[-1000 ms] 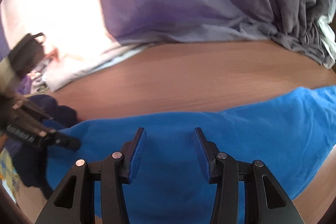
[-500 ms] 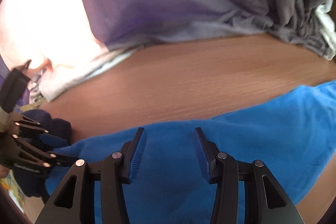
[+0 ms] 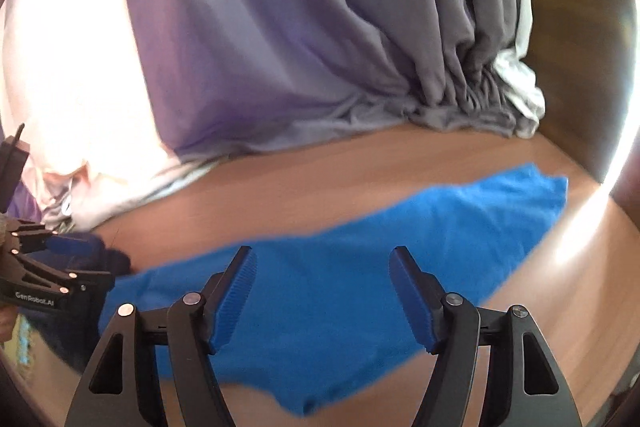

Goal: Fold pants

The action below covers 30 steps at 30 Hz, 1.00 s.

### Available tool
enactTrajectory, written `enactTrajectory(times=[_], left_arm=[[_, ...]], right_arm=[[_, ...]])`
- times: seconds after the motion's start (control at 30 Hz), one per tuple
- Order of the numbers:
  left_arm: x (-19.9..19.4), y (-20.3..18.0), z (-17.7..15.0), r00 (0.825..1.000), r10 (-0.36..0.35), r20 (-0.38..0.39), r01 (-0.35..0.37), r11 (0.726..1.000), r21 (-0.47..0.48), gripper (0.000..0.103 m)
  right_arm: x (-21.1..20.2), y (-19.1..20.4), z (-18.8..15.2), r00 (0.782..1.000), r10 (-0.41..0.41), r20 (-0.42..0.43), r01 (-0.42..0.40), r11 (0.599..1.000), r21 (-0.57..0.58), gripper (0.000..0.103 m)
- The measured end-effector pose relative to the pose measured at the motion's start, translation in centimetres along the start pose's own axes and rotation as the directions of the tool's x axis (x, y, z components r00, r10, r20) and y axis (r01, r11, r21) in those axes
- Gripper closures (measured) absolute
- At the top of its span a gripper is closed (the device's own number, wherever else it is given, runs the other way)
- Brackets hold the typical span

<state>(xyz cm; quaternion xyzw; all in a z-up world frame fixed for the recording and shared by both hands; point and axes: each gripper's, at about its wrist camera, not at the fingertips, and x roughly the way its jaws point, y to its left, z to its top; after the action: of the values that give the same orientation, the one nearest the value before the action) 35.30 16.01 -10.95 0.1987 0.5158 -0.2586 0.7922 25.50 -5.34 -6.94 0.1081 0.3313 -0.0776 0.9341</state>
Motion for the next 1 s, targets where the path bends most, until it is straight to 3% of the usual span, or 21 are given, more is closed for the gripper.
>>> enactTrajectory(times=[0.13,0.27,0.4,0.53,0.63,0.83,0.87,0.97,1.0], left_arm=[[-0.1,-1.5,-3.0,0.997,0.034,0.067,-0.031,0.999,-0.043,0.035],[0.6,-2.3,-4.9,0.991,0.072,0.109,-0.062,0.994,-0.091,0.035],[1.2,-2.4,-5.1,0.981,0.123,0.149,-0.108,0.989,-0.102,0.035],[2.5,-2.3,-4.6,0.977,0.189,0.103,-0.180,0.979,-0.090,0.036],[3.0,-2.3,-4.6,0.977,0.193,0.088,-0.187,0.979,-0.077,0.036],[4.0,-2.4,-4.8,0.974,0.221,0.048,-0.219,0.975,-0.038,0.036],[4.1,-2.3,-4.9,0.974,0.224,0.041,-0.223,0.974,-0.031,0.036],[4.4,-2.1,-5.0,0.972,0.233,0.016,-0.233,0.972,-0.022,0.035],[4.5,-2.0,-5.0,0.972,0.236,0.009,-0.236,0.972,-0.022,0.035]], right_arm=[[-0.4,-1.0,-3.0,0.994,0.063,-0.086,-0.066,0.997,-0.035,0.034],[-0.3,-1.3,-5.3,0.975,0.139,-0.172,-0.151,0.987,-0.058,0.034],[0.9,-1.2,-6.5,0.954,0.188,-0.233,-0.209,0.975,-0.069,0.043],[2.7,-1.0,-7.4,0.921,0.239,-0.307,-0.269,0.961,-0.061,0.051],[3.4,-0.6,-8.2,0.902,0.258,-0.345,-0.302,0.950,-0.079,0.055],[4.4,0.1,-8.8,0.907,0.237,-0.349,-0.310,0.935,-0.172,0.062],[4.4,0.2,-8.9,0.908,0.232,-0.348,-0.309,0.933,-0.185,0.065],[4.3,0.2,-9.0,0.909,0.224,-0.352,-0.312,0.925,-0.216,0.092],[4.2,-0.1,-8.9,0.908,0.226,-0.352,-0.313,0.926,-0.213,0.092]])
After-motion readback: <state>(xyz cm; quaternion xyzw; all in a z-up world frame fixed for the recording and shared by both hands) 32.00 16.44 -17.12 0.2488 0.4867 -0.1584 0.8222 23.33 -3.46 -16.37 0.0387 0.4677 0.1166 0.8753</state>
